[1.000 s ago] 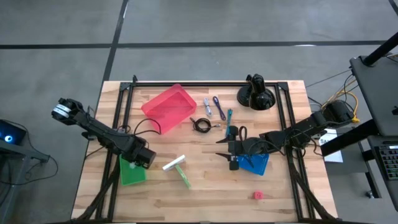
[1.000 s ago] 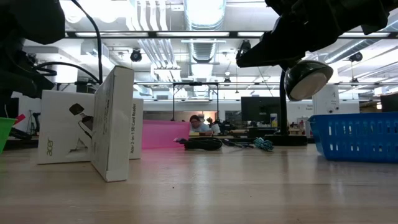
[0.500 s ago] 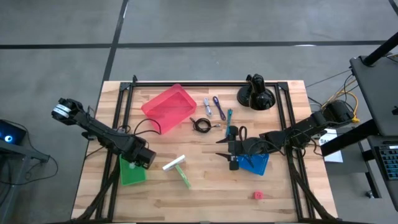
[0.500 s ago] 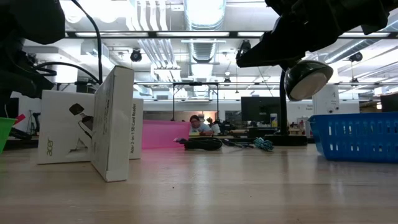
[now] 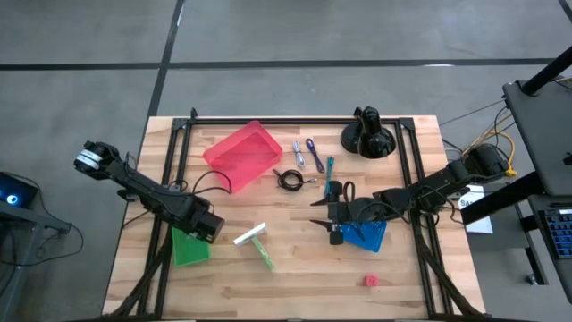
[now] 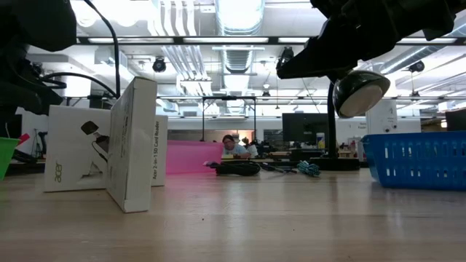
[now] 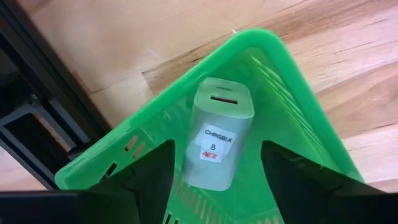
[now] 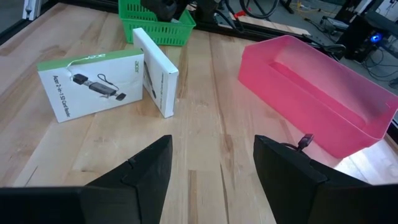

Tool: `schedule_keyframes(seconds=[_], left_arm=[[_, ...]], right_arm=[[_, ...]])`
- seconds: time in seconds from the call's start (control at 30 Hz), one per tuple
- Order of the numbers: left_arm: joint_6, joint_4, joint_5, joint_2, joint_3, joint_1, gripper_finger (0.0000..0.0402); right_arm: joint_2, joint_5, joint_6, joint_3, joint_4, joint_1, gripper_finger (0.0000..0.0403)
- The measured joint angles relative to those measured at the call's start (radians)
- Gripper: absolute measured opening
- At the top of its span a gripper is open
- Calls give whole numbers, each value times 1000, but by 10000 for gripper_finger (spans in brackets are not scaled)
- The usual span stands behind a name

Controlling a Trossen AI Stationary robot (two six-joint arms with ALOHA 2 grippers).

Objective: Pick and place items into bin
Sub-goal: Put the pink charger adapter into the green bin

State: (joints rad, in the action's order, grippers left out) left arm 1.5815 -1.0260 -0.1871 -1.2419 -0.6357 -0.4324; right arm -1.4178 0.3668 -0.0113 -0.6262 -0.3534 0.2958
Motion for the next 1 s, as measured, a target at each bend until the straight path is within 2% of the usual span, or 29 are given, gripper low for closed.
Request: schedule_keyframes(seconds=[0.13, 0.3, 0.67, 1.0], left_arm=[[0, 0, -20, 0, 0, 0, 226], [2, -2, -98, 0, 0, 0, 226], [-9, -4, -114, 14, -29, -1, 226], [-24, -16, -180, 55, -82, 0, 226]], right_arm=[[0, 0, 0, 0, 0, 0, 212], [0, 0, 0, 0, 0, 0, 212], [0, 0, 0, 0, 0, 0, 212], [0, 0, 0, 0, 0, 0, 212]])
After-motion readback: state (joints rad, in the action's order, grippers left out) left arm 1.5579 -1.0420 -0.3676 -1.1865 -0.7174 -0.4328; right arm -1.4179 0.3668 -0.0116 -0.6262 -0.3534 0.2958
